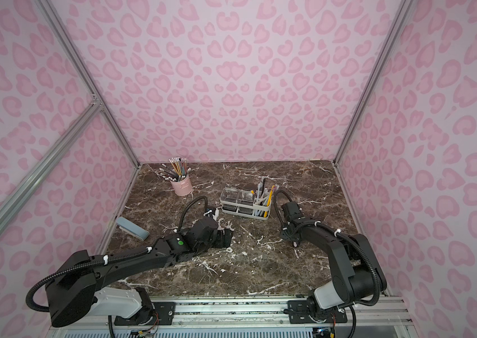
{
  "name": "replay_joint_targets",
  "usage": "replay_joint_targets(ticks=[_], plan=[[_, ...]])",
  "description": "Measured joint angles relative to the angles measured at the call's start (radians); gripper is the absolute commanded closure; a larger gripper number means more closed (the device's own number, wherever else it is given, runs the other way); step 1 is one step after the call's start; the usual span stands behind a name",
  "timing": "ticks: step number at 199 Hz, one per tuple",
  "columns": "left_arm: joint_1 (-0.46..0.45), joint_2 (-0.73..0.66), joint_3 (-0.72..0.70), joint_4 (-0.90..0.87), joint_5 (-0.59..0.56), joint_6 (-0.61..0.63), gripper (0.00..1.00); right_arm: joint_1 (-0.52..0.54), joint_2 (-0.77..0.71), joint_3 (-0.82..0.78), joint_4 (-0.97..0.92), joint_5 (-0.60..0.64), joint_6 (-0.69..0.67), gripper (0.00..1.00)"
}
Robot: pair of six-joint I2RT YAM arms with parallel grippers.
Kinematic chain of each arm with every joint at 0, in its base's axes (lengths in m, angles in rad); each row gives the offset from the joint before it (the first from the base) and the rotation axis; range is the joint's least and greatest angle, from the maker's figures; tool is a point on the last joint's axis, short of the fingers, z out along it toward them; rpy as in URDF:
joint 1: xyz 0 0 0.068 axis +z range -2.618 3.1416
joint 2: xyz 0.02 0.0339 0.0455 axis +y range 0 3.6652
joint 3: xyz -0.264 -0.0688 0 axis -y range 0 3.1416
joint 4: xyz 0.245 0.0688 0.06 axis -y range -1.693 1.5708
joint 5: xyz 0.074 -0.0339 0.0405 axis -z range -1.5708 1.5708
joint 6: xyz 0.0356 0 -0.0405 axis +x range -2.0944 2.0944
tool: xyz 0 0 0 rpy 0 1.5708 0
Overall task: Place the toothbrush into the toothbrush holder
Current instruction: Pick up the toothbrush from the center of the board.
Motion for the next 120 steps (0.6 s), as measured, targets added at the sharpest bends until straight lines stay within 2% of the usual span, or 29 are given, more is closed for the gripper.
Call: replay_joint_targets(ticks=[38,120], plan=[[0.000,0.000,0.000,0.000,0.000,0.000,0.10,0.012,-0.006,-0.010,0.010,0.013,0.020,0.71],[0.000,0.002,0.000,0.000,0.000,0.000,0.10,0.024,-0.007,-0.014,0.029,-0.013,0.044,0.90]])
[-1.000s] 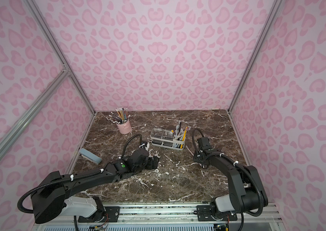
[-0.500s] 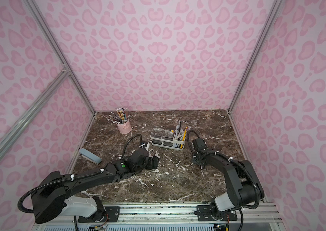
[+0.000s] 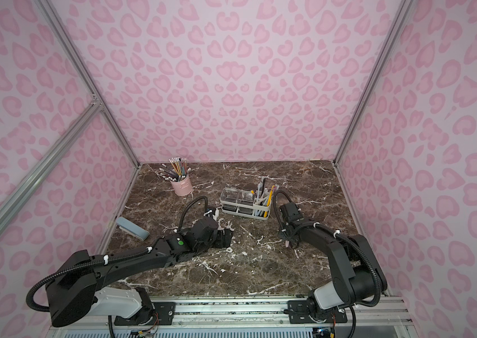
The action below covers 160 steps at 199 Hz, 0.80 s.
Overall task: Place the toothbrush into the toothbrush holder
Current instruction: Pick up the toothbrush from the center of the board.
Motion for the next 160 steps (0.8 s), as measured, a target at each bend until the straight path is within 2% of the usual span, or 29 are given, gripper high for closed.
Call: replay_joint_targets(ticks=[30,74,160], plan=[[0.000,0.000,0.000,0.000,0.000,0.000,0.10,0.000,-0.007,-0.008,0.007,-0.002,0.004,0.90],[0.000,-0.008,0.000,0.000,0.000,0.000,0.10,0.018,-0.060,-0.015,-0.067,-0.081,0.023,0.90],[0.003,0.032,0.032,0.001,0.017,-0.001,0.10,0.111,-0.219,-0.047,-0.135,-0.124,0.060,0.90]])
